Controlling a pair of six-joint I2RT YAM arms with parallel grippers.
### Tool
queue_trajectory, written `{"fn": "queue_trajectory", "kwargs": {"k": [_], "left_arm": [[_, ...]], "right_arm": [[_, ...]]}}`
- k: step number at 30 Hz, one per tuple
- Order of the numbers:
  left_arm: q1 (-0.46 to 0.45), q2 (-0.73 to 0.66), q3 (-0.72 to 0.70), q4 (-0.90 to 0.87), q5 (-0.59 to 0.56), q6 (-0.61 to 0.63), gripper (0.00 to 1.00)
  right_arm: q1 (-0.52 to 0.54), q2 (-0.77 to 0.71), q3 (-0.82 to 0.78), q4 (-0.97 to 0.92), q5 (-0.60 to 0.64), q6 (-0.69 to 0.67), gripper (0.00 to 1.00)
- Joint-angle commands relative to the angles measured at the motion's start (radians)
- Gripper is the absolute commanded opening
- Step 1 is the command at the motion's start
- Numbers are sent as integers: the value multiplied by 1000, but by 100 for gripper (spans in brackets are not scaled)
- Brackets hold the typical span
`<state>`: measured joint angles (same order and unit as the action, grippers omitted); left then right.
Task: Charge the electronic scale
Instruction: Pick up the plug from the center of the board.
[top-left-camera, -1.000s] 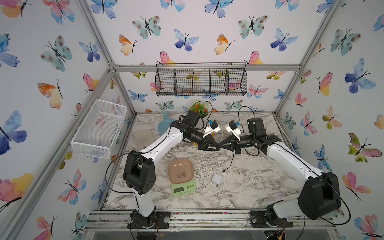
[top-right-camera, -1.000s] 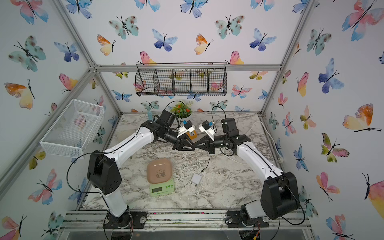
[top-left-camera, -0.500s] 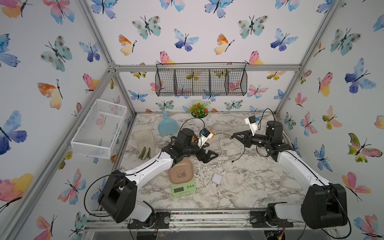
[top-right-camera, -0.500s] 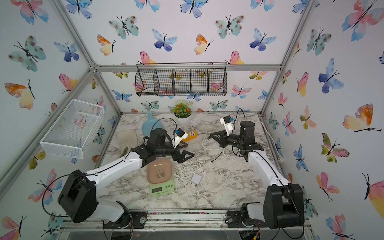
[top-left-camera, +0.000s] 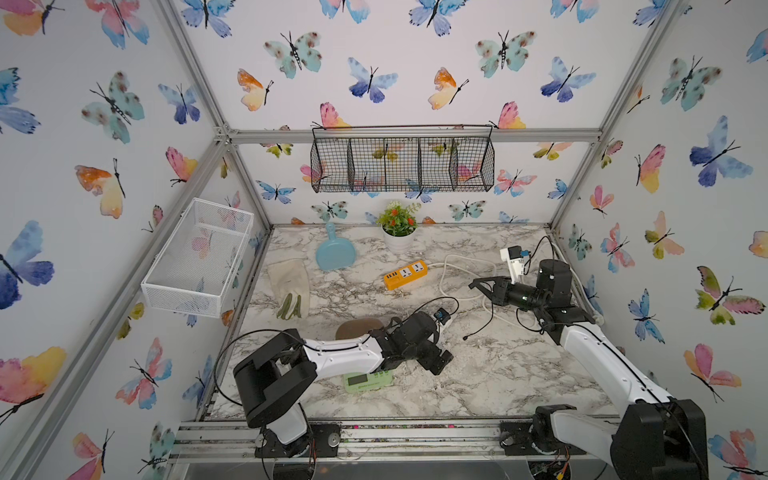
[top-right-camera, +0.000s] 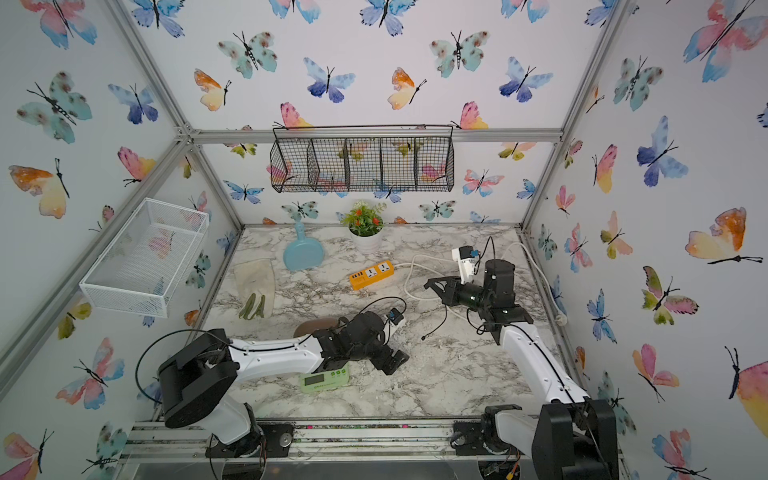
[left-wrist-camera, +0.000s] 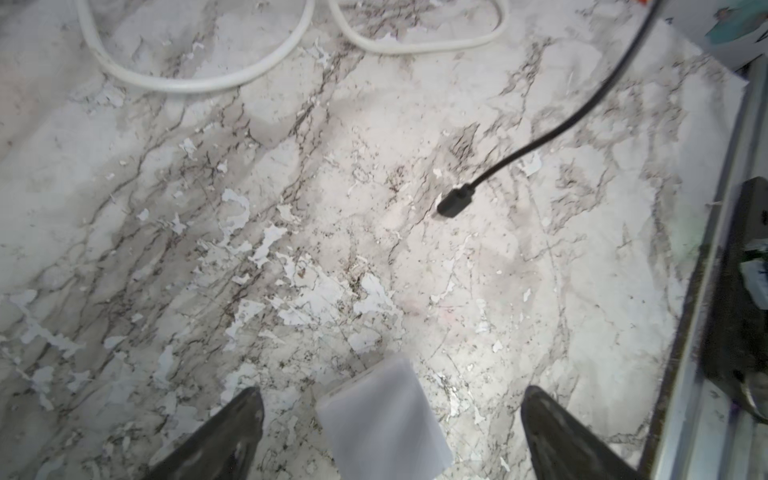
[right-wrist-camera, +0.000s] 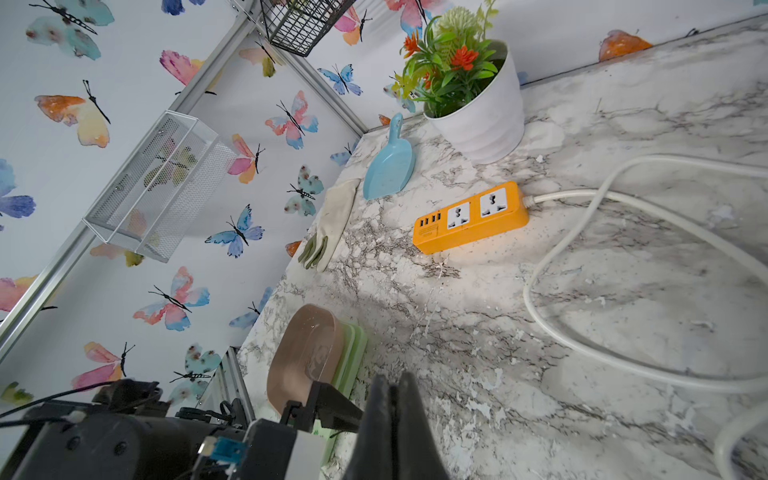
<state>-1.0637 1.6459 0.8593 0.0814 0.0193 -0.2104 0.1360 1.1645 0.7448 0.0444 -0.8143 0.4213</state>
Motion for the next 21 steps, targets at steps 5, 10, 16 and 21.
{"fn": "queue_trajectory", "kwargs": {"k": [5, 10, 16, 21], "left_arm": [[-48, 94, 34, -52, -114, -71, 94], [-50, 114, 27, -56, -102, -86, 83], [-44, 91, 10, -49, -146, -50, 42], [36, -31, -77, 94, -99, 79, 27]], "right_arm": [[-14, -22, -24, 22, -24, 55, 2], [-18, -12, -30, 40, -55, 73, 2], [-21, -16, -37, 59, -83, 74, 2], [-21, -18, -36, 70, -150, 79, 2]]}}
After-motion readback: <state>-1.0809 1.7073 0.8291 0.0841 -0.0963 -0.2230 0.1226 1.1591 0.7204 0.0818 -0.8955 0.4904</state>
